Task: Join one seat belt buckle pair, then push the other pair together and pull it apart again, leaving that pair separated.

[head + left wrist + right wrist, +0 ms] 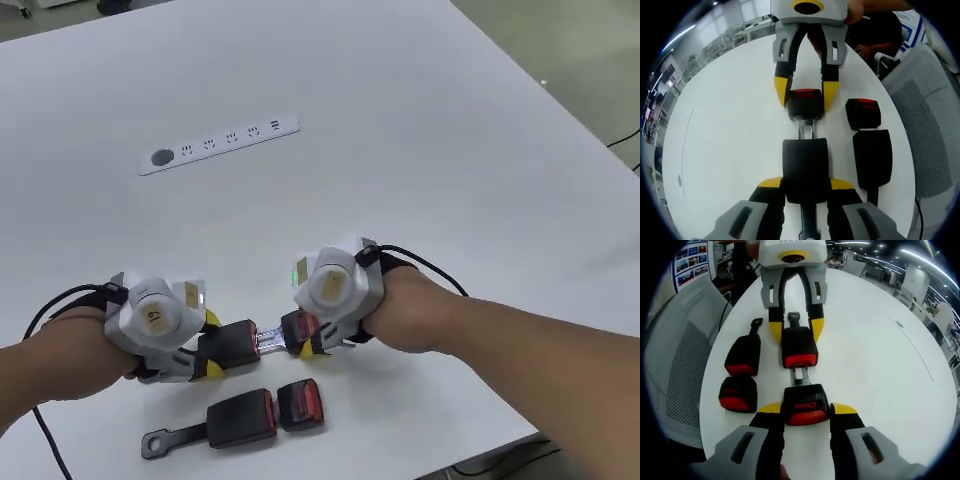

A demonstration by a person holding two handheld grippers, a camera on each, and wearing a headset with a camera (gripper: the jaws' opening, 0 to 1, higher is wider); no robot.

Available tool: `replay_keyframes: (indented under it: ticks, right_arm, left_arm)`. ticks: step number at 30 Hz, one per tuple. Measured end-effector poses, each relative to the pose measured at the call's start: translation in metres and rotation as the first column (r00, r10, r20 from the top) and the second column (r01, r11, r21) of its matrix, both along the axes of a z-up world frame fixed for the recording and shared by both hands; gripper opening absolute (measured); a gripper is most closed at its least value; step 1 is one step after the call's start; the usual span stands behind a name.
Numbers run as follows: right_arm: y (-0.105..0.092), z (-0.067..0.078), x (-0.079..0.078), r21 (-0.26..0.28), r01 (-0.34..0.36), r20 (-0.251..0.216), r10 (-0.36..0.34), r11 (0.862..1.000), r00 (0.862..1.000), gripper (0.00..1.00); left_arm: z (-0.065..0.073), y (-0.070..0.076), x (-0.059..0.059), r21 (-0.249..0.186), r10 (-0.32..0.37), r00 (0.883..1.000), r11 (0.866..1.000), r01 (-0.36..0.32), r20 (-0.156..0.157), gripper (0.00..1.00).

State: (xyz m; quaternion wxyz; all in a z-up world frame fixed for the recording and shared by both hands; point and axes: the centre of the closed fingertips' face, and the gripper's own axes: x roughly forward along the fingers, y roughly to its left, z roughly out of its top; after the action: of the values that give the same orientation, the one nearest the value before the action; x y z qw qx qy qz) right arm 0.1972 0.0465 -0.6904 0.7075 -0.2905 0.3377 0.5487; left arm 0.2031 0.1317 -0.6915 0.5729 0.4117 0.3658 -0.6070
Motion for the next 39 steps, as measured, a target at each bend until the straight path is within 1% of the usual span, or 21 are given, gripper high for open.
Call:
replay_keyframes:
  ticks: [3,5,7,9,12,15,17,19,24,27,31,33,35,37,39]
  right_arm:
    - [0.009,-0.002,0.000,0.011,0.000,0.004,0.000,1.000,1.000,0.34]
    - [0.008,-0.003,0.002,0.000,-0.004,0.009,0.004,1.000,1.000,0.34]
    - [0.007,-0.002,0.001,0.012,-0.002,0.005,0.002,1.000,1.000,0.34]
    - [0.008,-0.003,0.001,0.012,-0.002,0.005,0.002,1.000,1.000,0.34]
    - [0.007,0.000,0.001,0.013,-0.005,0.003,0.005,1.000,1.000,0.34]
    - [0.008,0.000,0.001,0.014,-0.014,0.004,0.014,1.000,1.000,0.34]
    - [0.010,-0.004,0.005,0.013,-0.020,0.009,0.020,1.000,1.000,0.33]
    - [0.011,-0.001,0.004,0.009,-0.024,0.011,0.024,1.000,1.000,0.33]
    - [0.012,0.000,0.004,0.004,-0.035,0.012,0.035,0.999,0.999,0.33]
    - [0.013,0.002,0.003,0.010,-0.033,0.015,0.032,0.999,0.999,0.32]
    - [0.014,-0.004,0.006,0.012,-0.033,0.018,0.033,0.999,0.999,0.32]
    - [0.014,0.002,0.003,0.014,-0.036,0.017,0.036,0.999,0.999,0.32]
    - [0.015,0.002,0.003,0.015,-0.039,0.017,0.039,0.999,0.999,0.32]
    - [0.016,0.000,0.005,0.019,-0.042,0.016,0.041,0.999,0.999,0.32]
    - [0.019,-0.002,0.006,0.034,-0.039,0.011,0.039,0.999,0.999,0.32]
  left_arm:
    - [0.000,-0.003,-0.002,-0.005,-0.001,1.000,1.000,0.001,0.000,0.33]
    - [0.000,-0.003,-0.002,0.003,-0.001,1.000,1.000,0.001,0.002,0.33]
    - [0.001,-0.002,-0.002,0.002,0.004,1.000,1.000,-0.004,0.002,0.33]
    - [0.001,-0.002,-0.002,-0.001,0.002,1.000,1.000,-0.002,0.004,0.33]
    - [0.001,-0.001,-0.002,0.001,0.002,1.000,1.000,-0.002,0.006,0.33]
    - [0.001,-0.001,-0.002,0.004,0.000,1.000,1.000,0.000,-0.001,0.33]
    - [0.000,-0.001,-0.001,0.005,0.002,1.000,1.000,-0.001,-0.009,0.32]
    - [0.000,-0.001,-0.002,0.004,0.003,1.000,1.000,-0.003,-0.014,0.32]
    - [0.000,0.000,-0.001,-0.001,0.015,1.000,1.000,-0.015,-0.015,0.32]
    - [0.000,0.001,-0.001,-0.007,0.027,1.000,1.000,-0.027,-0.013,0.32]
    - [-0.001,0.001,-0.001,-0.014,0.030,0.999,0.999,-0.030,-0.014,0.32]
    - [-0.001,0.000,0.000,-0.009,0.027,1.000,1.000,-0.027,-0.015,0.32]
    - [-0.001,0.000,0.000,-0.009,0.025,1.000,1.000,-0.025,-0.016,0.32]
    - [-0.001,0.000,-0.001,-0.011,0.026,1.000,1.000,-0.026,-0.017,0.32]
    - [-0.001,0.000,0.000,-0.012,0.023,1.000,1.000,-0.023,-0.017,0.32]
